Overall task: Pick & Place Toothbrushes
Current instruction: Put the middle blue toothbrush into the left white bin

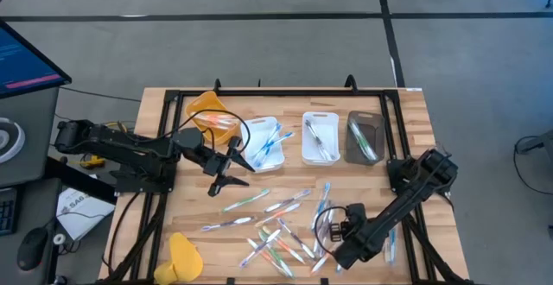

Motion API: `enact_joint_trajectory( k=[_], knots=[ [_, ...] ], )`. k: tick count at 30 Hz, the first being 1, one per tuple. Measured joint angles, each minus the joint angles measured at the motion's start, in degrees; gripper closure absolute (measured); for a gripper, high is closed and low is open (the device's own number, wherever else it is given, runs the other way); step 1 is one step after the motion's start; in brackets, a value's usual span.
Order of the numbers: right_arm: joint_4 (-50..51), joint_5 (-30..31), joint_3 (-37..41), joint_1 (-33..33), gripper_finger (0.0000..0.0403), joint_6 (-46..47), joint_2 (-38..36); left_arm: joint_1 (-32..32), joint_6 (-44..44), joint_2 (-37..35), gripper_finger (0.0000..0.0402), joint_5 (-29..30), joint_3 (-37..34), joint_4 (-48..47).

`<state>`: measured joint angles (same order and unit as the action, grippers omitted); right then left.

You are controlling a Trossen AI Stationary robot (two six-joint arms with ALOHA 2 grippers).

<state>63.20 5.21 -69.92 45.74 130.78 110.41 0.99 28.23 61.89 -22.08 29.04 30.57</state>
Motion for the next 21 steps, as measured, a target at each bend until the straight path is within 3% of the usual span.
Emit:
enact_joint_trajectory(
  k=[11,16,21],
  knots=[
    [-0.5,-0.2,-0.3,0.4,0.0233,-0.8,3.2,0.0,-0.1,0.0,0.0211,-0.2,0.0,0.0],
    [-0.9,-0.4,-0.2,0.4,0.0272,-2.3,2.8,0.0,-0.1,0.0,0.0211,-0.2,0.0,0.0],
    [-1.1,-0.4,-0.2,0.3,0.0338,-3.3,2.8,0.0,-0.2,0.0,0.0211,-0.2,0.0,0.0]
  ],
)
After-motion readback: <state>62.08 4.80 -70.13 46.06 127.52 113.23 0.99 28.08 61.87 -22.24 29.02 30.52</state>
